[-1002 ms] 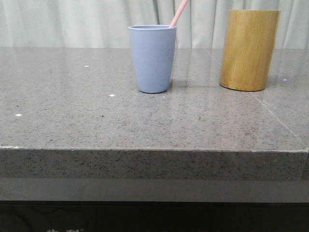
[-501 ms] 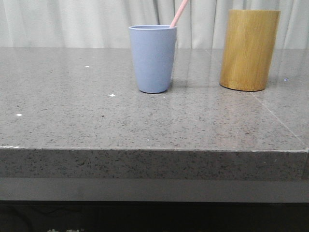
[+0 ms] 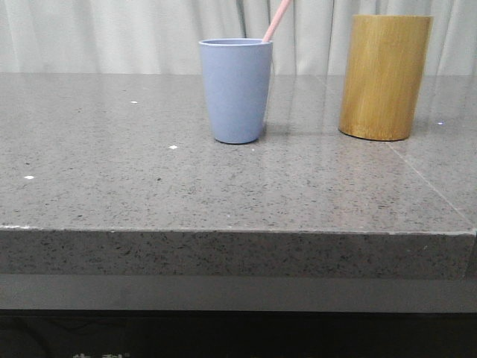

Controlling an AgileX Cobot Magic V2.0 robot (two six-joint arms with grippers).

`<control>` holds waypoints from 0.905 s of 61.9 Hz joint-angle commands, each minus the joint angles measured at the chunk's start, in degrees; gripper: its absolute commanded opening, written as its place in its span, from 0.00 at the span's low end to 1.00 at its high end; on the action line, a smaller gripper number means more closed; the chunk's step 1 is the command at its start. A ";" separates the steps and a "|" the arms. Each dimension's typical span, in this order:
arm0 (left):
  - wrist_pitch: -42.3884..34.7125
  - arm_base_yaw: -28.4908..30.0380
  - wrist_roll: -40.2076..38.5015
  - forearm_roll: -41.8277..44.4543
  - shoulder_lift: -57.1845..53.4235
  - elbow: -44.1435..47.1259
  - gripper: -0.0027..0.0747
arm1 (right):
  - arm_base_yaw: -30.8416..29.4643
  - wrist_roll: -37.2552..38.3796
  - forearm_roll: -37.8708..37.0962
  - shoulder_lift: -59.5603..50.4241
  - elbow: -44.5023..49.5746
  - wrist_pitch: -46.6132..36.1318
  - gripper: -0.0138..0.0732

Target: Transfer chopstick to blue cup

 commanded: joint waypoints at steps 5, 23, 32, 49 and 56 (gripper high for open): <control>-4.34 0.11 -0.34 0.09 -1.28 0.75 0.01 | -2.16 -0.27 -1.76 -2.07 0.07 -5.22 0.08; -4.34 0.11 -0.34 0.09 -1.28 0.75 0.01 | -15.85 -0.51 -3.22 -20.07 22.91 -28.12 0.08; -4.34 0.11 -0.34 0.09 -1.28 0.75 0.01 | -19.18 -0.51 -2.98 -31.54 37.44 -38.54 0.08; -4.34 0.11 -0.34 0.09 -1.28 0.75 0.01 | -21.88 -0.39 -1.58 -43.68 55.03 -49.07 0.08; -4.34 0.11 -0.34 0.09 -1.28 0.75 0.01 | -21.88 -0.40 0.37 -43.97 56.26 -49.61 0.08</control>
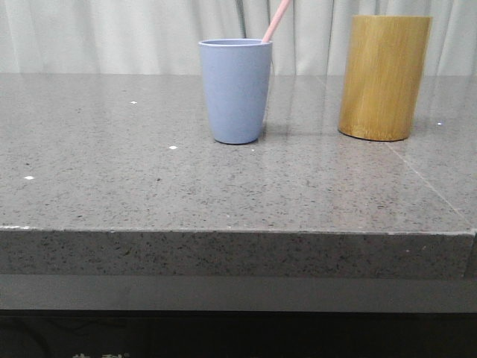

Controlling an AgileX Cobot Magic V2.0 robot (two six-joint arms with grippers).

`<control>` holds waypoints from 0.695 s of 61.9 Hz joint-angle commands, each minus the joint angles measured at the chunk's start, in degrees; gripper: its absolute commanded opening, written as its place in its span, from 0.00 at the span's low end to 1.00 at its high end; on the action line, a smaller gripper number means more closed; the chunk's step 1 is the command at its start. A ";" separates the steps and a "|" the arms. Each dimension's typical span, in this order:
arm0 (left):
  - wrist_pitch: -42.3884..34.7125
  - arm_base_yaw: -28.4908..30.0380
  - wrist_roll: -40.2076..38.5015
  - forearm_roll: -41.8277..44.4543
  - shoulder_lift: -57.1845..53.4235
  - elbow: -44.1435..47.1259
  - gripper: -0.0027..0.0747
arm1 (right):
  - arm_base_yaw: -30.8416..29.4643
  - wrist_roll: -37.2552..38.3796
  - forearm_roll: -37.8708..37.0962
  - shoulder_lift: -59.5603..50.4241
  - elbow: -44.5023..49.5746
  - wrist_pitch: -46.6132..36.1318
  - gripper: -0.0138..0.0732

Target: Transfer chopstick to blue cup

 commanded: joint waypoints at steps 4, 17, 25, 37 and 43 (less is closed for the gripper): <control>-4.34 0.11 -0.34 0.09 -1.28 0.75 0.01 | -0.28 -0.40 1.39 -1.31 -0.16 -6.78 0.08; -4.34 0.11 -0.34 0.09 -1.28 0.75 0.01 | -0.60 -0.40 1.39 -1.31 -0.16 -6.71 0.08; -4.34 0.11 -0.34 0.09 -1.28 0.75 0.01 | -1.80 -0.40 1.39 -1.31 -0.16 -6.71 0.08; -4.34 0.11 -0.34 0.09 -1.28 0.75 0.01 | -1.80 -0.40 1.39 -1.31 -0.16 -6.71 0.08; -4.34 0.11 -0.34 0.09 -1.28 0.75 0.01 | -1.80 -0.40 1.39 -1.31 -0.16 -6.71 0.08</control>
